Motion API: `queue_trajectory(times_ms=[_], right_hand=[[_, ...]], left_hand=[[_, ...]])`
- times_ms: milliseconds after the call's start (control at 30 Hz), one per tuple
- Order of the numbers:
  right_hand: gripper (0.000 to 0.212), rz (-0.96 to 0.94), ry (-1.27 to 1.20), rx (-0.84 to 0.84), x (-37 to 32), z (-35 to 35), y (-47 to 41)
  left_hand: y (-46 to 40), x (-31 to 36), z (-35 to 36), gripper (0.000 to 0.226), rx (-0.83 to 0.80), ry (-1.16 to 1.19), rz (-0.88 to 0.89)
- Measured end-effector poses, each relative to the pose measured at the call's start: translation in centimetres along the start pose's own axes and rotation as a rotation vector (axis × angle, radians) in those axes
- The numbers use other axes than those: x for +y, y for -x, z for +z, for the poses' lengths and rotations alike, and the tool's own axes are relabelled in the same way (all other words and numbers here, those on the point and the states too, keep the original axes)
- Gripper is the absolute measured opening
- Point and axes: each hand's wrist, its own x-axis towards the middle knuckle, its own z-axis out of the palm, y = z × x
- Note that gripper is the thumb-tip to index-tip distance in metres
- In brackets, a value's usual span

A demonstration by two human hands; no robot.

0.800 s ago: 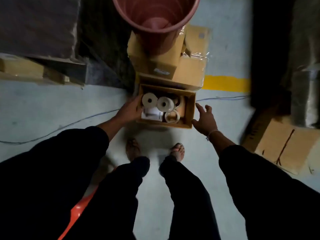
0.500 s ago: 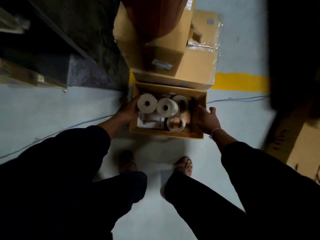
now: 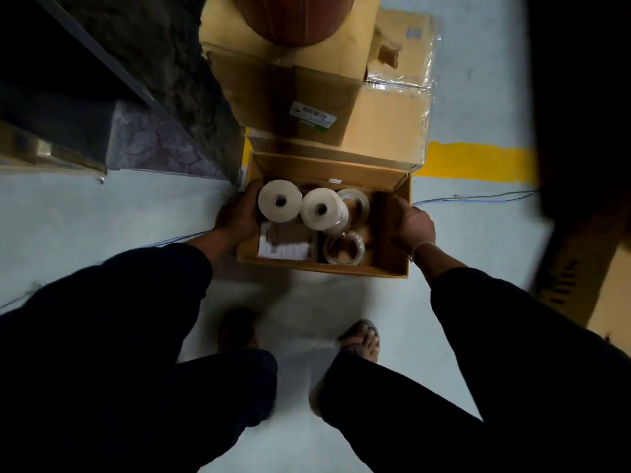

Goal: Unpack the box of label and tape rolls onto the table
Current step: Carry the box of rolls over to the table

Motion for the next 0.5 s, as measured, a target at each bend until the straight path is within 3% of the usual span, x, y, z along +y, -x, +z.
queue_trajectory(times_ms=[133, 333, 500], right_hand=[[0.076, 0.008, 0.009, -0.023, 0.0, -2.7, 2.3], [0.085, 0.028, 0.033, -0.059, 0.7, -9.2, 9.4], [0.077, 0.041, 0.028, -0.057, 0.3, -17.5, 17.9]], left_hand=[[1.9, 2.0, -1.8, 0.087, -0.058, -0.105, -0.039], [8.8, 7.0, -5.9, 0.087, -0.081, -0.159, -0.023], [16.4, 14.0, -12.4, 0.087, -0.088, -0.177, -0.001]])
